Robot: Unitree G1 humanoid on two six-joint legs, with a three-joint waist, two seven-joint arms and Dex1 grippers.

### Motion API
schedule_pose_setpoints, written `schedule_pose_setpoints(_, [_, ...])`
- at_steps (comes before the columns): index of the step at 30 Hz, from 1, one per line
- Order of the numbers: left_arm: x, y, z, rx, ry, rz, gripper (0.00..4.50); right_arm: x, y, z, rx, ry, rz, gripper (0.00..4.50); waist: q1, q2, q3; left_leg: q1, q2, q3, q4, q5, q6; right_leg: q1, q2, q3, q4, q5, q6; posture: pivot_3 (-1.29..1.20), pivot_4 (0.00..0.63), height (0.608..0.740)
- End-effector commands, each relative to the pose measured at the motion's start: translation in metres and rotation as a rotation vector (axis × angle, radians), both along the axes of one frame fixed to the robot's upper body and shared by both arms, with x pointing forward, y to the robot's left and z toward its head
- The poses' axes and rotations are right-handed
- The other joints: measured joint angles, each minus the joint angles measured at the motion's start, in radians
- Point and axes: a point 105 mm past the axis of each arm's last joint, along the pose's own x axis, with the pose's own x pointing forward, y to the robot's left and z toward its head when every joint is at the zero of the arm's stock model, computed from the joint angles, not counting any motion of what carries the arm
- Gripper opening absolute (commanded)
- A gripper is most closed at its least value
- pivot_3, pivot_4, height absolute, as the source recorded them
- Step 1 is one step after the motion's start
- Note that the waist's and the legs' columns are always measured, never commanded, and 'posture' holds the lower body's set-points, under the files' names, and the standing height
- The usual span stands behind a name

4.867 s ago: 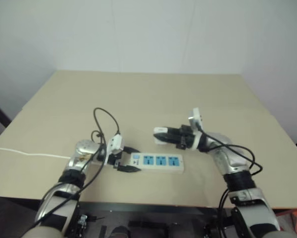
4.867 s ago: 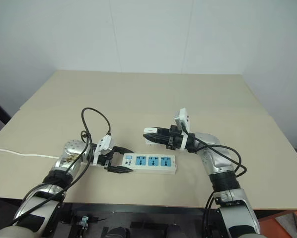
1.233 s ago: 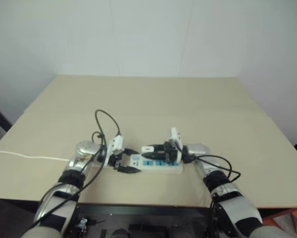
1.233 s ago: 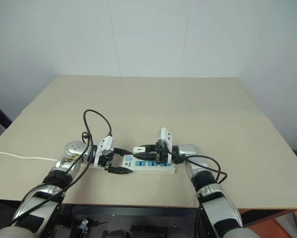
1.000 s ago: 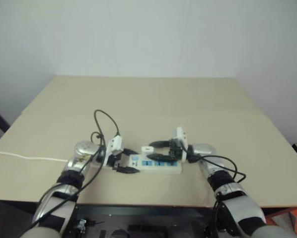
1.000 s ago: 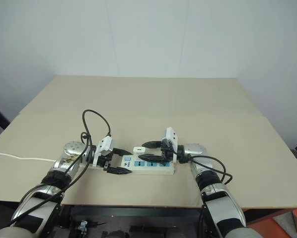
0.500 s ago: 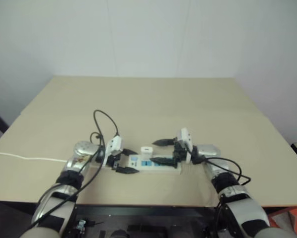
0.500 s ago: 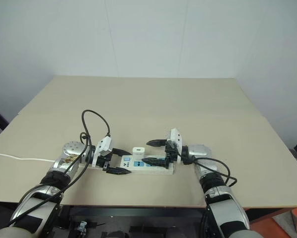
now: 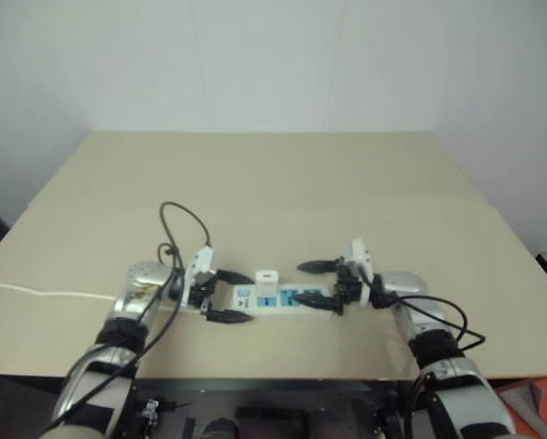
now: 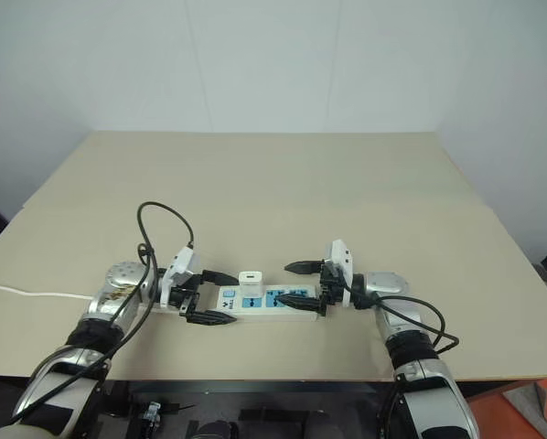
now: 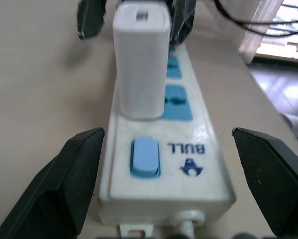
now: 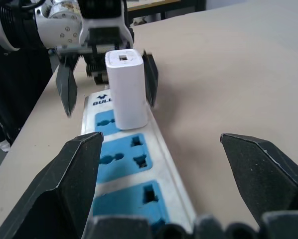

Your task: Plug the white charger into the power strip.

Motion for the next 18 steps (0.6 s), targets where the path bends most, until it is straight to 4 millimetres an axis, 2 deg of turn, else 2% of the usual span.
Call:
schedule_pose_setpoints(1, [-0.011,0.024,0.029,-0.047,0.017,0.024,4.49,-0.004,-0.012,0.026,0.024,-0.061,-0.010,4.50,-0.004,0.001,0.003,0.000,0.000,0.000,0.000,0.000,0.000,0.000,0.000,0.000,0.000,-0.001,0.001,0.00,0.150,0.740])
schedule_pose_setpoints(3, [-0.020,0.038,0.034,-0.022,0.046,0.040,4.49,-0.007,-0.016,0.032,0.009,-0.049,-0.012,4.50,-0.007,0.001,0.005,0.001,0.001,0.000,0.000,0.000,0.000,0.000,0.000,0.000,0.000,-0.003,0.004,0.00,0.150,0.740])
schedule_pose_setpoints(6, [-0.028,0.057,0.030,0.064,0.044,0.070,4.49,-0.010,-0.020,0.038,-0.018,-0.056,-0.024,4.50,-0.004,0.003,0.008,0.001,0.001,0.000,0.000,0.000,0.000,0.000,0.000,0.000,0.000,-0.004,0.006,0.00,0.150,0.740])
schedule_pose_setpoints(10, [-0.027,0.079,0.026,0.128,0.026,0.136,4.49,-0.015,-0.026,0.041,-0.119,-0.064,-0.035,4.50,0.005,0.004,0.010,0.000,0.001,0.000,0.000,0.000,0.000,0.000,0.000,0.000,-0.001,-0.004,0.006,0.00,0.150,0.740])
schedule_pose_setpoints(13, [-0.025,0.084,0.028,0.131,0.017,0.158,4.49,-0.019,-0.037,0.039,-0.204,-0.077,-0.060,4.50,0.017,0.004,0.011,0.000,0.000,0.000,0.000,0.000,0.000,0.000,0.000,0.000,-0.002,-0.004,0.006,0.00,0.150,0.740])
schedule_pose_setpoints(18, [-0.027,0.085,0.022,0.126,0.031,0.173,4.49,-0.035,-0.062,0.037,-0.298,-0.081,-0.082,4.50,0.024,0.003,0.013,-0.002,0.000,0.001,0.000,0.000,0.000,-0.001,0.000,-0.001,-0.002,-0.004,0.006,0.00,0.150,0.740])
